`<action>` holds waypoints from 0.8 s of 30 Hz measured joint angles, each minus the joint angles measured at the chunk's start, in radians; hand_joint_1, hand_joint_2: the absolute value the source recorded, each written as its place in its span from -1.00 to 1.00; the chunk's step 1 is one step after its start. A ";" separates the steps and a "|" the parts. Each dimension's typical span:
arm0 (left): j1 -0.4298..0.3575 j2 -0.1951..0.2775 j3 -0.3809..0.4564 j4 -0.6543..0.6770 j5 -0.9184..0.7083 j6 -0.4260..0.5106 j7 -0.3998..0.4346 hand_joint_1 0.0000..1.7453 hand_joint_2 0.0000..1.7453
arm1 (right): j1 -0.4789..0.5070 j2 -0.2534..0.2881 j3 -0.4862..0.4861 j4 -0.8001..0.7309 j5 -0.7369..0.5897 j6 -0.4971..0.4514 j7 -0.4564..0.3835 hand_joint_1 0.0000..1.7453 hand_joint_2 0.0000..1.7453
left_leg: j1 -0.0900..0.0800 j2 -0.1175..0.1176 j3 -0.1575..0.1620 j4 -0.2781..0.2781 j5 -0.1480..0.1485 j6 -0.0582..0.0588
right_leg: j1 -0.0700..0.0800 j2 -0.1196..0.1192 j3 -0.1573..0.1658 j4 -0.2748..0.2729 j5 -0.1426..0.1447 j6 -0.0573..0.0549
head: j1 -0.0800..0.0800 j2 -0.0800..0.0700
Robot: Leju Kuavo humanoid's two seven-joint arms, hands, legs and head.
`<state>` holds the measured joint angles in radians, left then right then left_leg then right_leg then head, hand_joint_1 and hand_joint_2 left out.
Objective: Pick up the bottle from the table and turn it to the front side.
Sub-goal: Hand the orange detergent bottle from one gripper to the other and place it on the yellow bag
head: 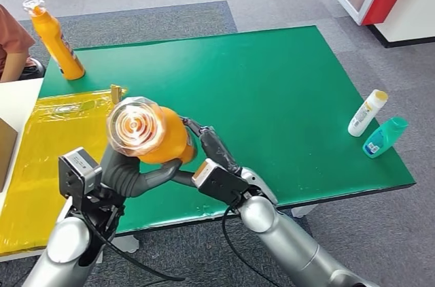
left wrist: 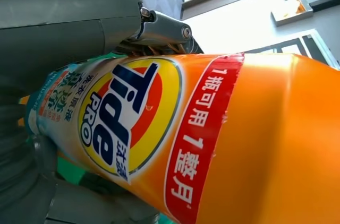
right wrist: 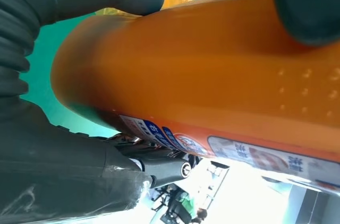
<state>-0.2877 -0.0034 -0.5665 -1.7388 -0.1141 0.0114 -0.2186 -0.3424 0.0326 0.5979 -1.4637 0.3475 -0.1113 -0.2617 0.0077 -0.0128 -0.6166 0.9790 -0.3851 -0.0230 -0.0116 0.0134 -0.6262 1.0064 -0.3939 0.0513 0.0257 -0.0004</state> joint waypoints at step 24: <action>-0.009 0.008 -0.016 0.000 0.011 -0.012 -0.005 1.00 1.00 | -0.017 -0.004 -0.024 0.133 -0.008 -0.016 0.031 -1.00 1.00 | 0.000 0.000 0.000 0.000 0.000 0.000 | 0.000 0.000 0.000 0.000 0.000 0.000 | 0.000 0.000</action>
<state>-0.2964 0.0043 -0.5823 -1.7388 -0.1030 -0.0002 -0.2235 -0.3596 0.0286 0.5742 -1.3308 0.3397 -0.1269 -0.2309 0.0077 -0.0128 -0.6166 0.9790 -0.3851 -0.0230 -0.0116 0.0135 -0.6263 1.0064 -0.3937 0.0509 0.0256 -0.0004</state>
